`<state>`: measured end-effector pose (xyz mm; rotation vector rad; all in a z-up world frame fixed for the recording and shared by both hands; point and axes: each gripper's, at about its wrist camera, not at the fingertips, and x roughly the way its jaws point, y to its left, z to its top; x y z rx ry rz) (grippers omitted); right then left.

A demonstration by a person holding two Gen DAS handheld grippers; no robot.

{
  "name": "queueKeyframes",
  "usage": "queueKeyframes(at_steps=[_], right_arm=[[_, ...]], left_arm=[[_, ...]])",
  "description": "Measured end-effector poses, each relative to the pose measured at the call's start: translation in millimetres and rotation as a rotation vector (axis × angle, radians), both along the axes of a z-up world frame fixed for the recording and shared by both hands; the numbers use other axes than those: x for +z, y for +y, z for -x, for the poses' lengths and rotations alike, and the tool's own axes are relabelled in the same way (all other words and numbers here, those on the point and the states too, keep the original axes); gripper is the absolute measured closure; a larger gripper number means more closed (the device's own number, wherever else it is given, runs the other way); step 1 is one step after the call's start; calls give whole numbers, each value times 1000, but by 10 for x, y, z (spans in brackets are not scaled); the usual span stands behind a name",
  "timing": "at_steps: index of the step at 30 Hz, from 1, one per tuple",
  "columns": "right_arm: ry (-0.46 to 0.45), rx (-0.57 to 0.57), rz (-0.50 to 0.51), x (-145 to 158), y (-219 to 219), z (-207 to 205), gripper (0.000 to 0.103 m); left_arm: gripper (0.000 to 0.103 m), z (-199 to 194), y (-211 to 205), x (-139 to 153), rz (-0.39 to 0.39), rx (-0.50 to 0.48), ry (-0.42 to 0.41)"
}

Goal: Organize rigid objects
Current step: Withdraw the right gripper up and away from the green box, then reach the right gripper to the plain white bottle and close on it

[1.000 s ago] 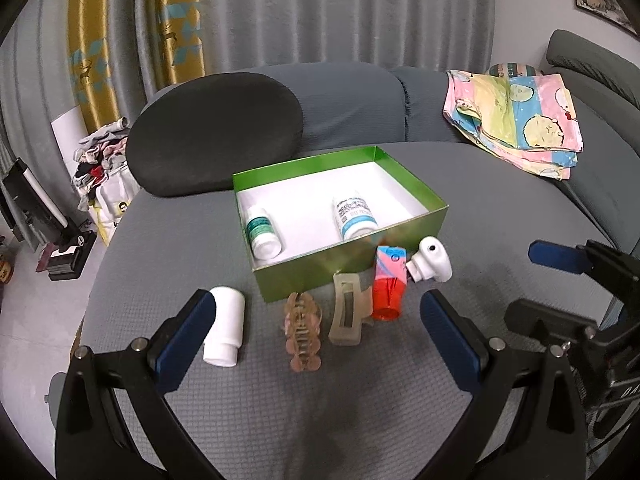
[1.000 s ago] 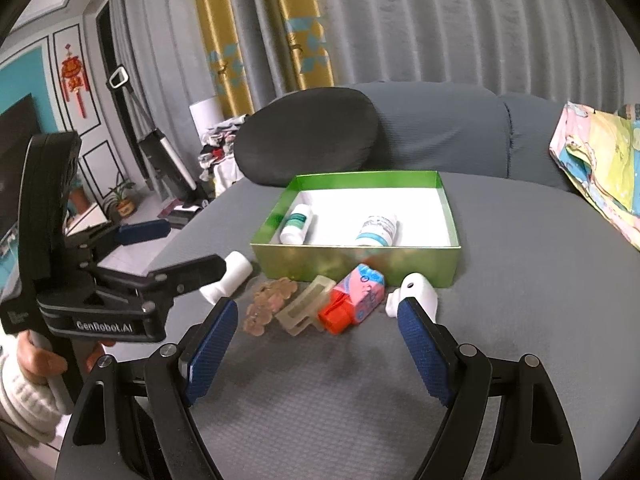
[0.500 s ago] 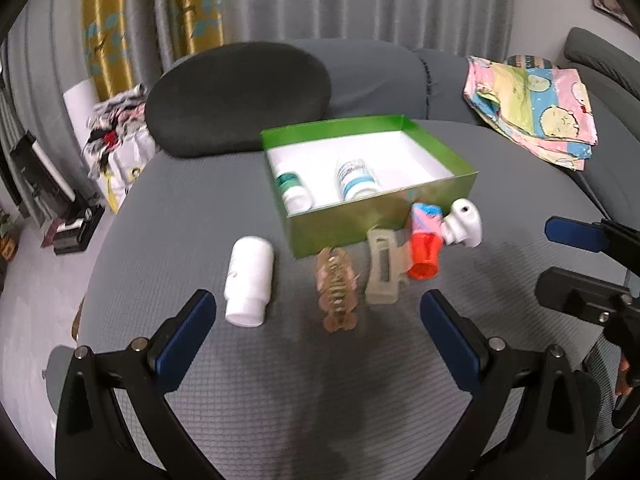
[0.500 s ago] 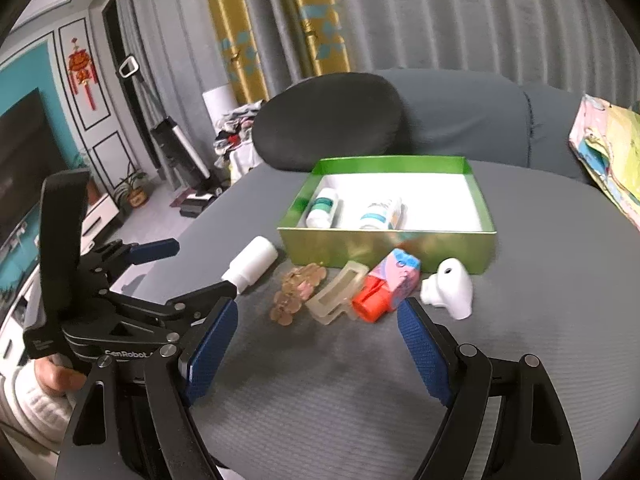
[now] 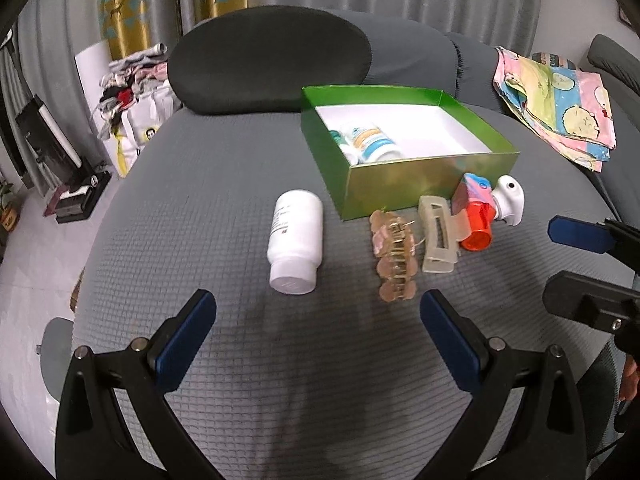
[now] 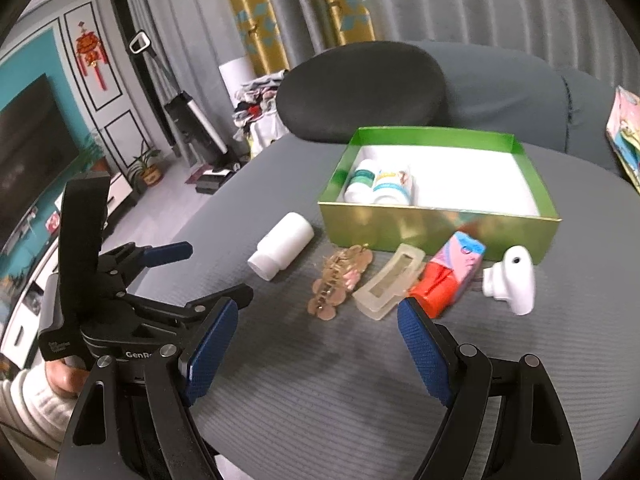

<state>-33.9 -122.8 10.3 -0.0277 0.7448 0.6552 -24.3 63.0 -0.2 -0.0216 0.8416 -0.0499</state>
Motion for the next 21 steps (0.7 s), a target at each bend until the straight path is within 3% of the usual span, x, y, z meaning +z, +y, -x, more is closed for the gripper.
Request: queueKeyframes(at_steps=[14,21], right_arm=[[163,69,-33,-187,651,-410,20],[237,71,20,-291,1048,-809,20]], left_arm=[[1,-162,399,-259,84,24,65],[7,-365,468,-322,114,16,83]])
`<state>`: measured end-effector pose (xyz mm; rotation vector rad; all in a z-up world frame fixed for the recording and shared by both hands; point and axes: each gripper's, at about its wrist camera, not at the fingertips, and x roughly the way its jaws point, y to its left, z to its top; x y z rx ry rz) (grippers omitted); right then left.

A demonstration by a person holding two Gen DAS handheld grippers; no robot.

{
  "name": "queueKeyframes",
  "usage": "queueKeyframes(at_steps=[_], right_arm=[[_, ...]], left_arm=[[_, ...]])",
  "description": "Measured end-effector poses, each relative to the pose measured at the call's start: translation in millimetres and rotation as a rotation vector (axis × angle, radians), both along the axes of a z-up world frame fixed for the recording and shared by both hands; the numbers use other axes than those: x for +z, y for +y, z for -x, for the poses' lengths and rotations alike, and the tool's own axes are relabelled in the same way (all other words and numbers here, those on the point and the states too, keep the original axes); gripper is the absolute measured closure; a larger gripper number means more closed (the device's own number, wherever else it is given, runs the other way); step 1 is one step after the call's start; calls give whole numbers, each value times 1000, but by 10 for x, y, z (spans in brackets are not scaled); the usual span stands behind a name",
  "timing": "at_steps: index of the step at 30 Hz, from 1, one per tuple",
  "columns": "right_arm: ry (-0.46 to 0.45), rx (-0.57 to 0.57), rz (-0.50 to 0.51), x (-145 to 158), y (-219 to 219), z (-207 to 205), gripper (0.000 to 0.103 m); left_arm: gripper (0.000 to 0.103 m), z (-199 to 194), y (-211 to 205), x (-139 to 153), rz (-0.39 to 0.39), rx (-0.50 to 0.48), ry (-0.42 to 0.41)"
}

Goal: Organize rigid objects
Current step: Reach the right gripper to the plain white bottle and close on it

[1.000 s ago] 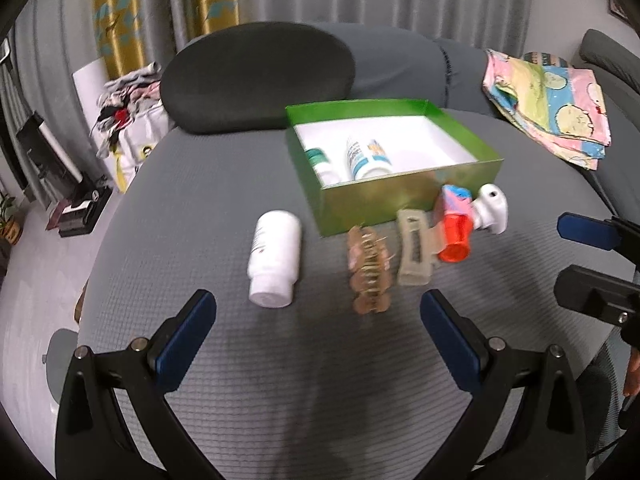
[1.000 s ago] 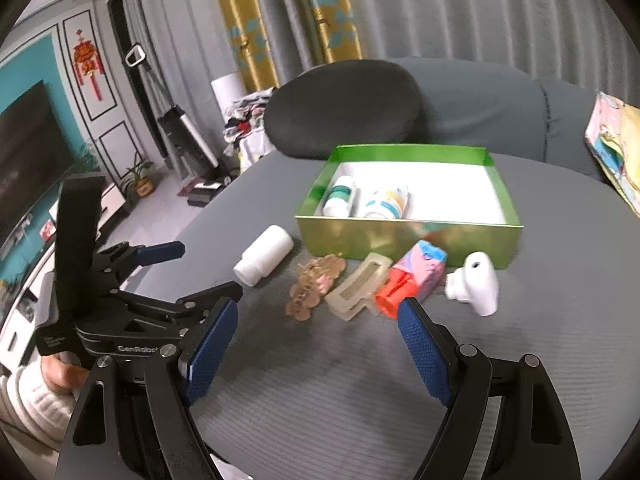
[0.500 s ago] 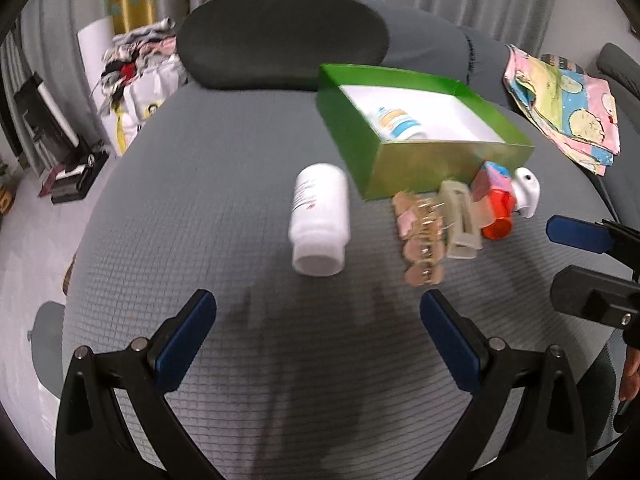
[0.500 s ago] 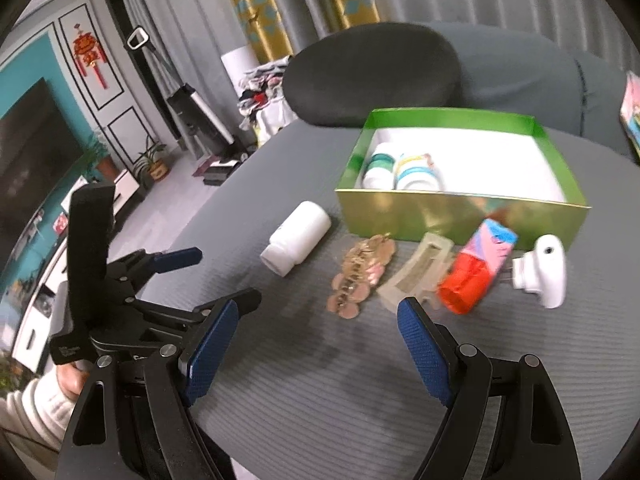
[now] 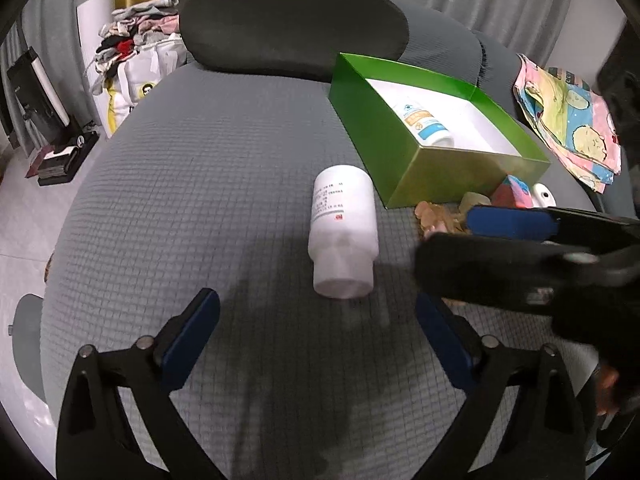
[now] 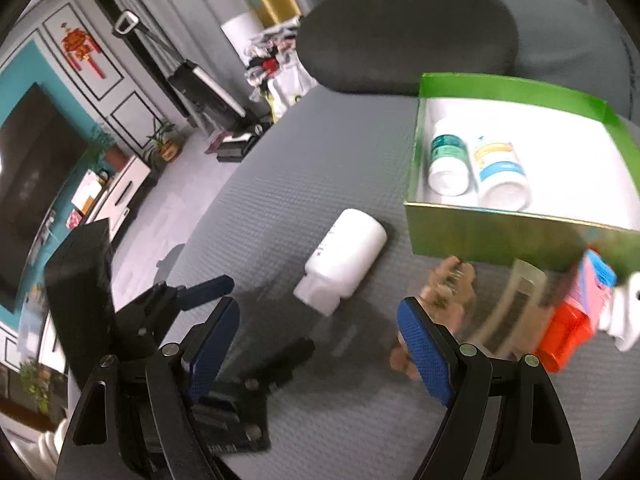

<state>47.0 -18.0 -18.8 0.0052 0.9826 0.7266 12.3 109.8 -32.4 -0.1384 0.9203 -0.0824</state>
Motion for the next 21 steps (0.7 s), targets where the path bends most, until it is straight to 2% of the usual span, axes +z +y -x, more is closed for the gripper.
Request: queueKeyframes(at_steps=[2,4,9,13,16,18,21], right_arm=[[15,6,8,-53,69,-98,24],[41,9,13,-107,149,-193,29],[87,-2,69,-249,327,-381,36],[138,7,67,-328,401,-482,45],[139,21,84,-338,472,-525,48],[152,33,85,-346,505,-547,50],[158,38,108,-364,550,-603,51]], left_arm=[[8,-69,24,-21,13,-1,5],[19,-156,45,-54,24,-2,20],[32,-296,37,-101,54,-16,44],[49,-397,17,-141,101,-51,64],[54,-487,68,-200,143,-39,90],[59,-542,154,-204,205,-28,93],[58,-584,185,-229,224,-38,101]])
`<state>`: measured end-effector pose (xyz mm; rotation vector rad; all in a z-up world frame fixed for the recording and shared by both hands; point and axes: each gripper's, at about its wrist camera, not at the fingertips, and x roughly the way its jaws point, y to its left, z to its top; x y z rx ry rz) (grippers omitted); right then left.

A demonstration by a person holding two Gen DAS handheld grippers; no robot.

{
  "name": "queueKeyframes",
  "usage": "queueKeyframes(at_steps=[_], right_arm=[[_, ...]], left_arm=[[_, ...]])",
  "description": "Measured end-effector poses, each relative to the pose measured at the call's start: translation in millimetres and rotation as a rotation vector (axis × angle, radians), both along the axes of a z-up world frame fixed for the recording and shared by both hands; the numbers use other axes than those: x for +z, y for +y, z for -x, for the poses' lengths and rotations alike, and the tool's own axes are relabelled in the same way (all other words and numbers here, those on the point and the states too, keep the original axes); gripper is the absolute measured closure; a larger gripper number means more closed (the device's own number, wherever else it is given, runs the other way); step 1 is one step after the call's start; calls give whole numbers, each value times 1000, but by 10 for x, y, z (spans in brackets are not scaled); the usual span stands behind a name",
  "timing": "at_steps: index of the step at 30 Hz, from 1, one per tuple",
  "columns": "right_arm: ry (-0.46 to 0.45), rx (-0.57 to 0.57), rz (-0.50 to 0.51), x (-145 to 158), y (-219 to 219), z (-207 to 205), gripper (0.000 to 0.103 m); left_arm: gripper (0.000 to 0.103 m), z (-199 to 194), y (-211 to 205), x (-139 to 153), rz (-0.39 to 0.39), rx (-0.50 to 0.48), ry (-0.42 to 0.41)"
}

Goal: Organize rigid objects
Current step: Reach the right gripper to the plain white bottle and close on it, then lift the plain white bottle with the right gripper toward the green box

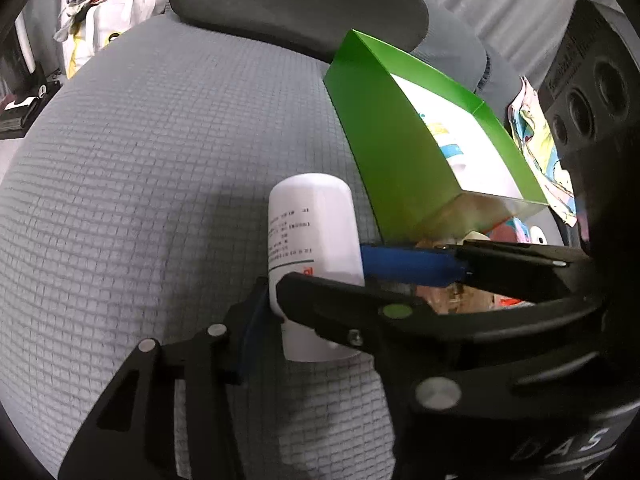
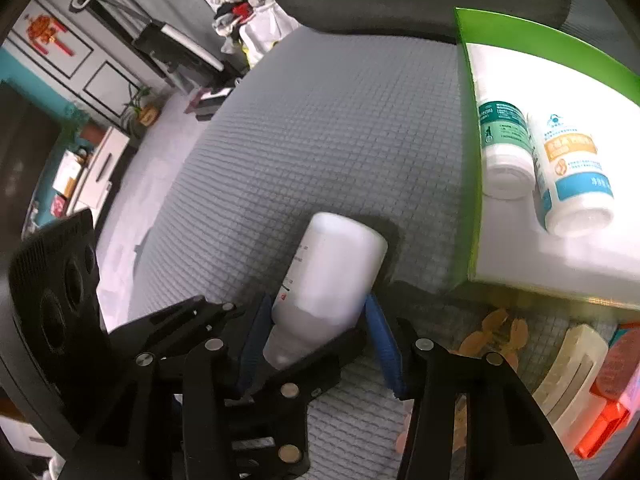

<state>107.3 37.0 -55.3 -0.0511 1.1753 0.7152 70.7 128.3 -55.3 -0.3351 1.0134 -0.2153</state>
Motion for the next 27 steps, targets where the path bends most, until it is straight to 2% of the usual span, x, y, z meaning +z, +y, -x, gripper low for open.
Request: queueKeyframes(at_steps=[5,12,18,27], right_arm=[[7,16,-26,-28,-23,-30,52],[-66,32,-71,133,-145,173,57],[-166,52,-104,399,-357,447,59],[-273,2,-187,737,-882,775,59]], left_arm=[[58,19,-35,3,8,-3,-3],[58,151,-138,226,-44,-15,-57],[58,354,-369,519,-133,-64,-126],[58,520,-752,862,-249,-166,-241]])
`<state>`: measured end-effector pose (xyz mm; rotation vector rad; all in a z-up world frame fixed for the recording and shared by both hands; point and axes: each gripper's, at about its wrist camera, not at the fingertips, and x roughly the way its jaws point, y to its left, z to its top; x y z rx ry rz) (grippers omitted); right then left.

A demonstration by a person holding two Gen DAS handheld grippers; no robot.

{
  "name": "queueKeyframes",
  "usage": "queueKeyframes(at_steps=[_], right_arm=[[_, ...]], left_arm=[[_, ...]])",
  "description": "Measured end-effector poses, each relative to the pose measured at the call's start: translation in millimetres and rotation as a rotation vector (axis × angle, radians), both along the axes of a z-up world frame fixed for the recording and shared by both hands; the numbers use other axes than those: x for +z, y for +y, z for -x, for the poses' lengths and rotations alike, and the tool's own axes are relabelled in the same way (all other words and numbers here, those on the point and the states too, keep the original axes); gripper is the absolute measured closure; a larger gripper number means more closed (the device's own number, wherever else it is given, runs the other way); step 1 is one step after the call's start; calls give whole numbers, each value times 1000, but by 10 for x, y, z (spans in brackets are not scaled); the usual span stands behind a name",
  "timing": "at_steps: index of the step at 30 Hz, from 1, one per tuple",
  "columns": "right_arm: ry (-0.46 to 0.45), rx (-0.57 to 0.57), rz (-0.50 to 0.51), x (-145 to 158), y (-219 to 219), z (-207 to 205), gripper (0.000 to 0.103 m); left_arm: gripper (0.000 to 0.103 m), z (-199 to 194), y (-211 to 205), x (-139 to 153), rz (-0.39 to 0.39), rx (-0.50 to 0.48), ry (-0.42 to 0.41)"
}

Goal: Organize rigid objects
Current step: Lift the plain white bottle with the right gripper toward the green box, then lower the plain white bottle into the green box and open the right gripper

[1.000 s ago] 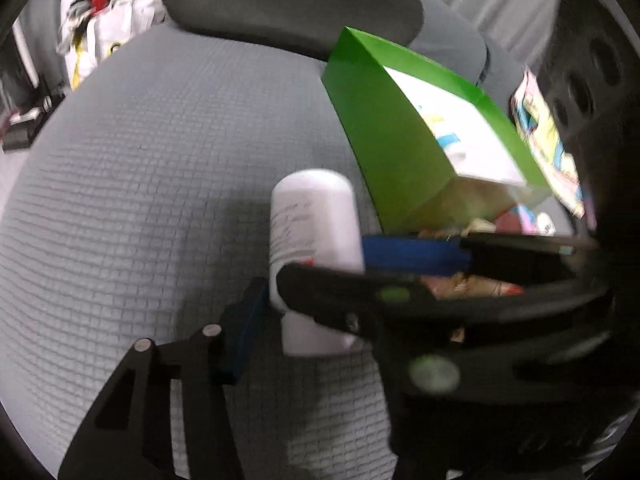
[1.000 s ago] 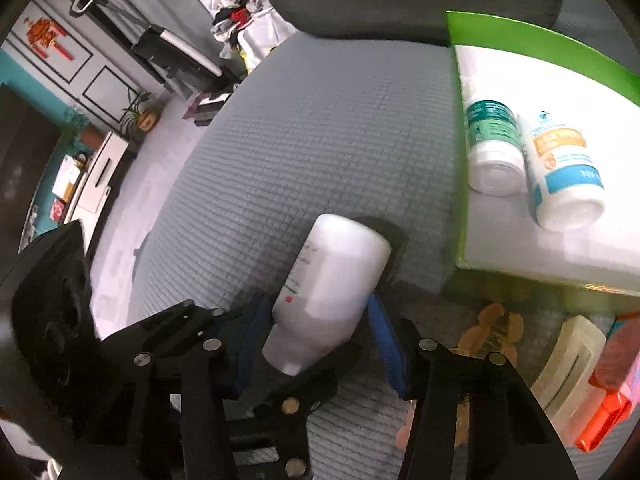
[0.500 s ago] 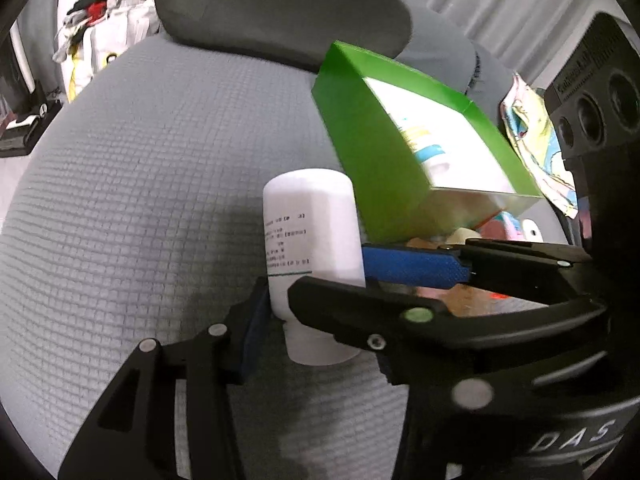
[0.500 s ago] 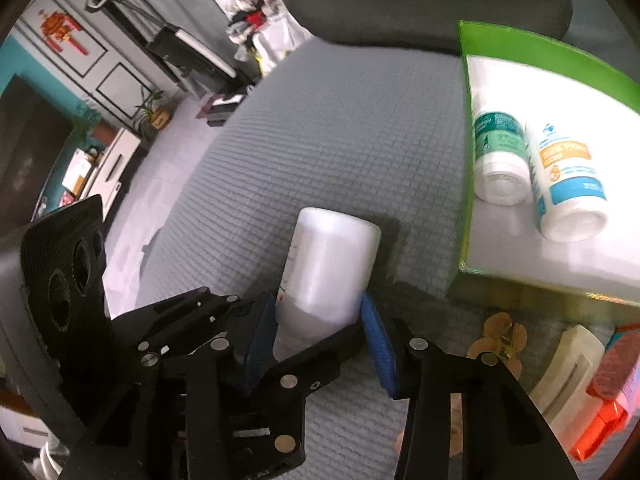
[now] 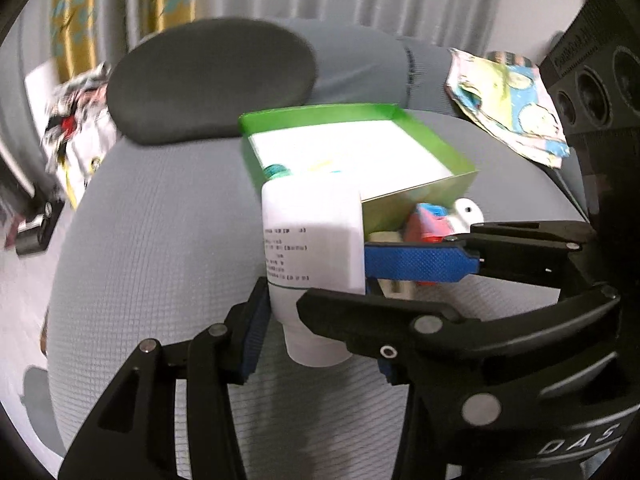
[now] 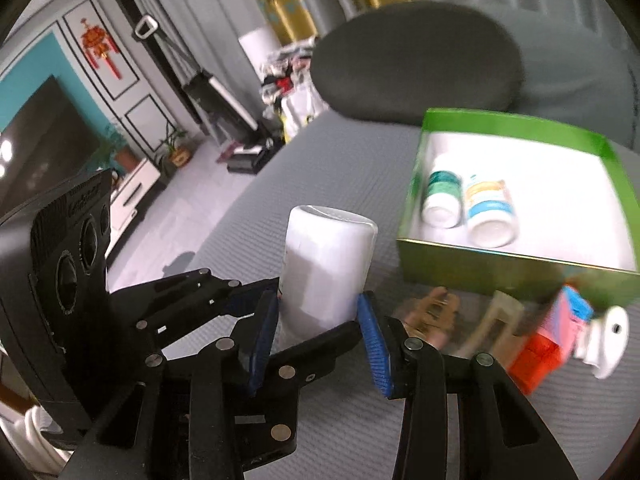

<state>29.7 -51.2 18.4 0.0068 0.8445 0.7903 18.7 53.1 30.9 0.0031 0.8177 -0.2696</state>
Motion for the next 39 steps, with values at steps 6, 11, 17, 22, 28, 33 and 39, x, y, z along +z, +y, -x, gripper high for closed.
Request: queueKeyframes(at_steps=[6,11,17,22,28,33,39], right_arm=[[-46,-42,-54,188,-361,140,60],[-80,-71,-98,321,-641,208,62],[-90,-95,-124,408,-855,185,62],[-103,-107,-147,474,-975,119,63],[-102,-114,-181,547,-1105,-34,64],[-102,-122,-182,561,-1161,-176,64],[-102,-129,-185,540,-1190,-377,64]], left_arm=[[58,63,-271,226,-39,-61,-49],[58,29,-468,372,-57,-95,-76],[58,-35,-615,430,-71,-121,-82],[58,-164,-697,511,-69,-134,-79],[58,-318,-800,588,-72,-146,-83],[58,-454,-864,596,-68,-152,-76],[58,-625,-904,584,-80,-152,-72]])
